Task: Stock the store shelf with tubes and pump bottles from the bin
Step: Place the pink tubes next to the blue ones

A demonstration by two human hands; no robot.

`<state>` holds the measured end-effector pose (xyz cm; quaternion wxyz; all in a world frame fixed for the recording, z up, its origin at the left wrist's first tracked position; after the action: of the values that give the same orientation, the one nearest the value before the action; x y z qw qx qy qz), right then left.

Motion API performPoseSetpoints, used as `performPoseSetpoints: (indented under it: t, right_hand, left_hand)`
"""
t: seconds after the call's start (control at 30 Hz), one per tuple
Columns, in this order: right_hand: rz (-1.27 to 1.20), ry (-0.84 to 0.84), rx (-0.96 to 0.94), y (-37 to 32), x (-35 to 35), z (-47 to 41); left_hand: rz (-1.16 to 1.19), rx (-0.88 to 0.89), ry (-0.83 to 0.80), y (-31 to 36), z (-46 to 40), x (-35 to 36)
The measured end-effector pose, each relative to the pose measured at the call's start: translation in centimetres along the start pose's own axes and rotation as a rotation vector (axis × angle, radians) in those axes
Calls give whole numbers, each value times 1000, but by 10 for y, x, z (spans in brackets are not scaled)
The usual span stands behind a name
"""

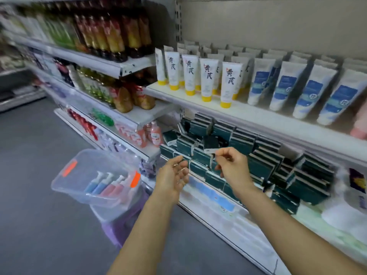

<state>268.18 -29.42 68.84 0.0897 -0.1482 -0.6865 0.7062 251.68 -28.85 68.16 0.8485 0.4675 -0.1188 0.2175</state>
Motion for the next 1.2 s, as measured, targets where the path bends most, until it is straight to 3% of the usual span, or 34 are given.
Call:
performPoseSetpoints:
  t: [0.33,0.63,0.97,1.2]
  right_hand:
    - [49,-171,115,29,193,-22]
    - [110,-324,210,69,315,-32]
    - [270,-546,298,104,396,-92]
    - [607,-893,258,174,472,-148]
  left_hand:
    - [43,-36,169,80,-66,-154]
    - [171,-35,389,140,-119,-286]
    - [131,-66,493,155,-195,-340]
    - [144,-261,513,126,-286,-348]
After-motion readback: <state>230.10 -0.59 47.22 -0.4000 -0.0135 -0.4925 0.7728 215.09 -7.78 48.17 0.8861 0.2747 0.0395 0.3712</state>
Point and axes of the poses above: each hand's wrist, its own z-axis away from the middle knuckle, its own x-axis out of the palm, y = z × x, the point moved 2 cm from there along -z, towards the middle knuckle, and after that the axes turned 2 degrees about -z, right-handed, at the moved point
